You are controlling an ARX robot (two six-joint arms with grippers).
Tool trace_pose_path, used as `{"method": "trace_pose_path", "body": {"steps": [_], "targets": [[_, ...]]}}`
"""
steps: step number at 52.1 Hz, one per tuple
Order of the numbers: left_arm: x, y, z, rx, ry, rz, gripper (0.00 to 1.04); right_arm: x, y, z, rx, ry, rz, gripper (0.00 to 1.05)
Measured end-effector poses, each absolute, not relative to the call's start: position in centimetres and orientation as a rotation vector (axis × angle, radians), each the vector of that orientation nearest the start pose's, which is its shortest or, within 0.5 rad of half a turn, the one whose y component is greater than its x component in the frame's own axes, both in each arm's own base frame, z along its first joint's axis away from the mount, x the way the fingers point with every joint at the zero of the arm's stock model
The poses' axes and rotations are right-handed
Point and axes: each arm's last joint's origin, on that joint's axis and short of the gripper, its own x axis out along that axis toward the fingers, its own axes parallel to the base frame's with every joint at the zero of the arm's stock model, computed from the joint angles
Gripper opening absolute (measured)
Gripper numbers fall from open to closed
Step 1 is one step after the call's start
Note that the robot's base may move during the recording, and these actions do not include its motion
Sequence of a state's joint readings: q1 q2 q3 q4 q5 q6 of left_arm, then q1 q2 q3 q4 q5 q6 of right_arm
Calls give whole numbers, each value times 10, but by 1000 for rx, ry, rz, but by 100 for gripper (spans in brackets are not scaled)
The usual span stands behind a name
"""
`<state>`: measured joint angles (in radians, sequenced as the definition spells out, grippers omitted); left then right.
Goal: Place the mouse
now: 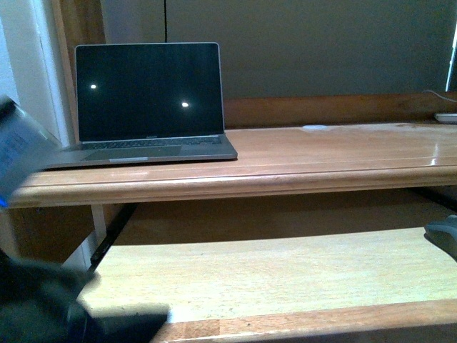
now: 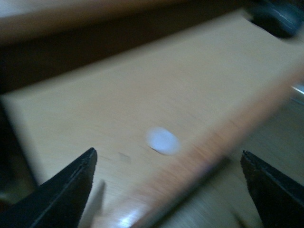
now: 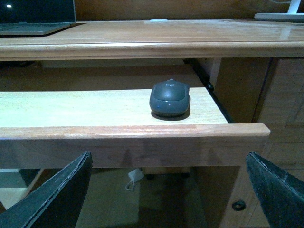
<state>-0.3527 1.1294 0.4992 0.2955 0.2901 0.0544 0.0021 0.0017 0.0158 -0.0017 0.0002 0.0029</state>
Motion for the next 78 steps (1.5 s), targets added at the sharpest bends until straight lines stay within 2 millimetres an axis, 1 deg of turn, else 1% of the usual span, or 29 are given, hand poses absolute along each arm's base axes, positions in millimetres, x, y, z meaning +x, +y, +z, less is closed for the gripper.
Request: {"method": "trace_pose_path", "body": {"steps": [1, 2, 3, 6, 8, 10, 11, 12, 14, 15, 17, 18, 20, 22, 23, 24, 28, 32, 35, 42, 48, 52, 55, 66, 74, 78], "targets": [[209, -86, 218, 72, 247, -551, 87, 97, 0, 169, 2, -12, 2, 97], [207, -84, 219, 74, 213, -505, 86, 97, 0, 169, 3, -12, 2, 97], [200, -79, 221, 65, 124, -381, 80, 97, 0, 168, 5, -7, -5, 97], [189, -65, 223, 32, 12, -151, 70, 97, 1, 168, 65, 155, -92, 97], [182, -53, 220, 15, -12, -29, 61, 98, 1, 173, 85, 225, -95, 97], [178, -48, 215, 11, -10, -6, 54, 102, 2, 184, 99, 236, -90, 97], [175, -45, 211, 12, -4, -4, 48, 106, 2, 195, 108, 215, -85, 97], [173, -43, 207, 13, 2, -8, 45, 107, 2, 199, 111, 205, -83, 97], [170, -41, 203, 15, 10, -16, 40, 114, 2, 218, 119, 162, -69, 97], [169, -40, 202, 15, 12, -16, 38, 115, 3, 222, 119, 153, -66, 97], [165, -36, 199, 15, 13, -20, 29, 124, 4, 239, 119, 120, -54, 97], [163, -34, 198, 14, 12, -17, 25, 131, 5, 250, 113, 106, -44, 97], [160, -30, 196, 12, 7, -11, 16, 145, 9, 261, 102, 112, -9, 97], [156, -26, 193, 11, 4, -8, 8, 158, 13, 265, 94, 139, 14, 97], [155, -25, 192, 11, 5, -7, 4, 168, 16, 267, 86, 168, 32, 97], [153, -24, 191, 6, 5, -7, 3, 175, 18, 267, 83, 189, 44, 97], [147, -19, 187, 7, 7, -8, 3, 207, 26, 267, 52, 278, 62, 97], [142, -15, 184, 7, 5, -7, 3, 233, 31, 258, 3, 358, 49, 97], [139, -14, 182, 7, 6, -5, 3, 243, 34, 255, -29, 381, 44, 97], [134, -7, 179, 6, 7, -34, 3, 259, 37, 253, -80, 401, -1, 97], [130, -1, 177, 6, 5, 3, 3, 271, 35, 249, -112, 430, -69, 97], [127, -1, 174, 6, -7, -6, 3, 278, 36, 240, -134, 466, -88, 97], [125, -1, 168, 6, -1, -5, 3, 282, 37, 235, -145, 485, -94, 97], [118, -1, 169, 6, -7, -5, 3, 299, 41, 225, -161, 518, -117, 97], [115, -1, 169, 6, -9, -5, 3, 309, 42, 218, -165, 547, -127, 97], [114, -1, 169, 6, -8, -5, 3, 313, 42, 218, -157, 548, -133, 97]]}}
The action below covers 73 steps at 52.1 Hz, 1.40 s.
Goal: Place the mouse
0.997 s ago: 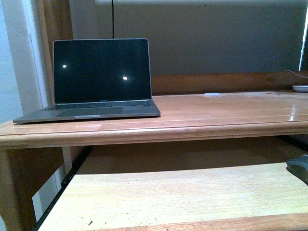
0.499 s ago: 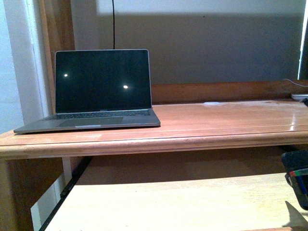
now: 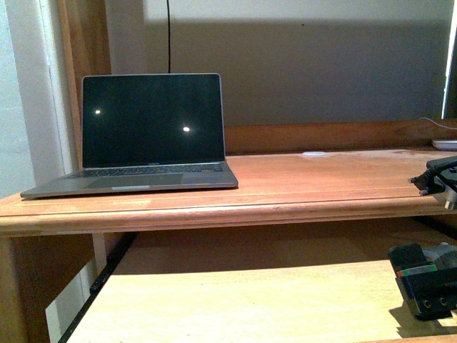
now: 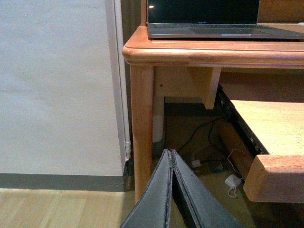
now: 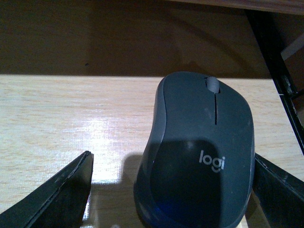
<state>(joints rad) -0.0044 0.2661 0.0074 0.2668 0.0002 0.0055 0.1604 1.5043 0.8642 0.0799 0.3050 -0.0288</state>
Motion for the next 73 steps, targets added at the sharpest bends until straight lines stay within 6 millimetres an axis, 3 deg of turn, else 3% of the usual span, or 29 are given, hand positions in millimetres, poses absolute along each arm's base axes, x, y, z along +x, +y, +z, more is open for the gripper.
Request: {"method": "trace_pose_path", "body": {"steps": [11, 27, 35, 41, 47, 52, 56, 61, 66, 69, 73], "targets": [[111, 0, 169, 6, -9, -5, 3, 319, 39, 216, -149, 551, -146, 97], [102, 0, 164, 6, 25, -5, 3, 322, 30, 216, -121, 537, -174, 57], [98, 0, 166, 6, -2, -5, 3, 313, 26, 221, -101, 540, -151, 55], [98, 0, 166, 6, -4, -5, 3, 292, 25, 237, -80, 531, -95, 55], [98, 0, 166, 6, -3, -4, 3, 263, 31, 277, -62, 454, -19, 55], [98, 0, 166, 5, -3, -5, 4, 262, 40, 298, -57, 409, 6, 55], [98, 0, 166, 5, -3, -5, 16, 273, 54, 318, -59, 359, 9, 55], [98, 0, 166, 5, -3, -5, 35, 310, 86, 342, -24, 347, -2, 55], [98, 0, 166, 5, -3, -5, 49, 339, 106, 347, -33, 364, -37, 55], [98, 0, 166, 5, -3, -4, 60, 371, 124, 345, -41, 385, -78, 55], [98, 0, 166, 5, -3, -5, 72, 400, 139, 338, -59, 411, -112, 55]]}}
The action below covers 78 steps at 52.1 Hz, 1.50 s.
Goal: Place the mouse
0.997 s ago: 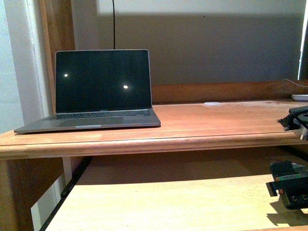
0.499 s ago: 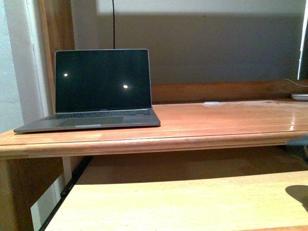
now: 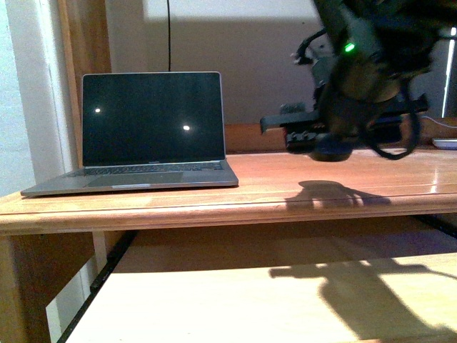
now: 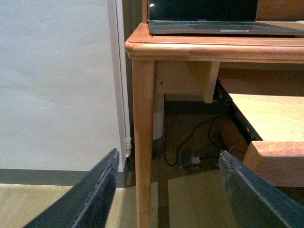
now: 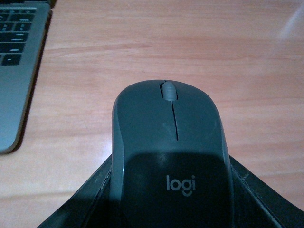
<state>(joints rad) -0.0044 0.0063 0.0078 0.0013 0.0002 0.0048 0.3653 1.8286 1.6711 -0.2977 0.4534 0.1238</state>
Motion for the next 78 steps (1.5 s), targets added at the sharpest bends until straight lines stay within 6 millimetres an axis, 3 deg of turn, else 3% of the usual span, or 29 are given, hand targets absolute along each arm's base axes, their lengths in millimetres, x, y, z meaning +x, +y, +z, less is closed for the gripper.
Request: {"method": "trace_pose_path", "body": {"steps": [3, 8, 11, 23, 25, 31, 34, 38, 44, 52, 58, 62, 67, 78], "targets": [[98, 0, 166, 5, -3, -5, 85, 423, 151, 330, -66, 431, -149, 55], [98, 0, 166, 5, -3, -5, 99, 443, 162, 320, -70, 445, -160, 55], [98, 0, 166, 5, -3, -5, 97, 449, 167, 315, -73, 449, -155, 56], [98, 0, 166, 5, -3, -5, 97, 448, 172, 309, -23, 367, -111, 92], [98, 0, 166, 5, -3, -4, 97, 442, 169, 313, 8, 338, -81, 99], [98, 0, 166, 5, -3, -4, 97, 406, 142, 339, 87, 205, 0, 97], [98, 0, 166, 5, -3, -5, 97, 370, 116, 355, 123, 133, 53, 97], [98, 0, 166, 5, -3, -5, 97, 323, 82, 356, 124, 85, 85, 97], [98, 0, 166, 5, -3, -4, 97, 276, 48, 330, 92, 88, 92, 97], [98, 0, 166, 5, -3, -5, 97, 216, 5, 266, 36, 195, 87, 97], [98, 0, 166, 5, -3, -5, 97, 183, -13, 232, 7, 255, 78, 97], [98, 0, 166, 5, -3, -4, 97, 168, -18, 212, -10, 289, 56, 97], [98, 0, 166, 5, -3, -5, 97, 162, -15, 197, -34, 316, 57, 97], [98, 0, 166, 5, -3, -5, 97, 180, 13, 185, -83, 330, 86, 97]]}}
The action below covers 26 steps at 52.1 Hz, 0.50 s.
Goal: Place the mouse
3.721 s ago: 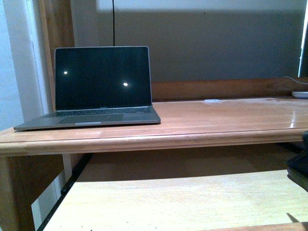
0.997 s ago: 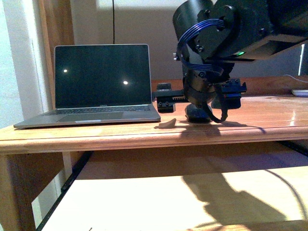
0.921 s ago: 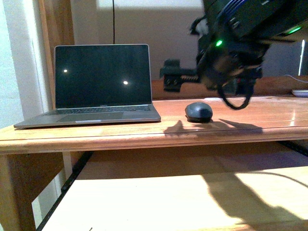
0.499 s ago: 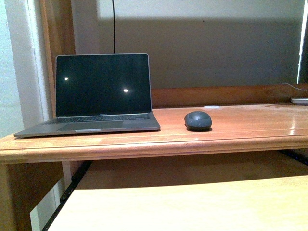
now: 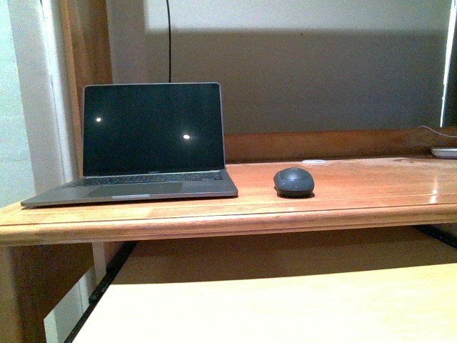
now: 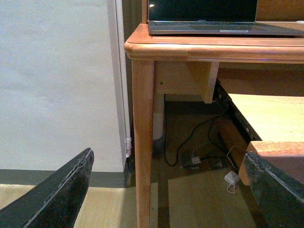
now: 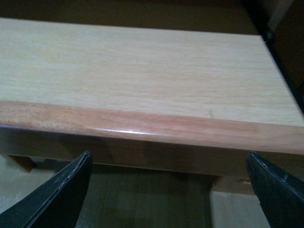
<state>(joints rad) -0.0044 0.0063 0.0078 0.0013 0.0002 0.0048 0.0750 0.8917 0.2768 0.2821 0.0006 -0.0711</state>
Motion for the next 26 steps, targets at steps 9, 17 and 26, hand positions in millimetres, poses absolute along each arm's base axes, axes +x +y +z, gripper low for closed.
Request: {"method": "trace_pose_path", "body": {"steps": [9, 17, 26], "targets": [[98, 0, 166, 5, -3, -5, 97, 197, 44, 174, -86, 382, 127, 97], [98, 0, 166, 5, -3, -4, 97, 211, 60, 177, -69, 381, 141, 97], [98, 0, 166, 5, -3, -4, 97, 232, 74, 180, -65, 374, 103, 97]]}}
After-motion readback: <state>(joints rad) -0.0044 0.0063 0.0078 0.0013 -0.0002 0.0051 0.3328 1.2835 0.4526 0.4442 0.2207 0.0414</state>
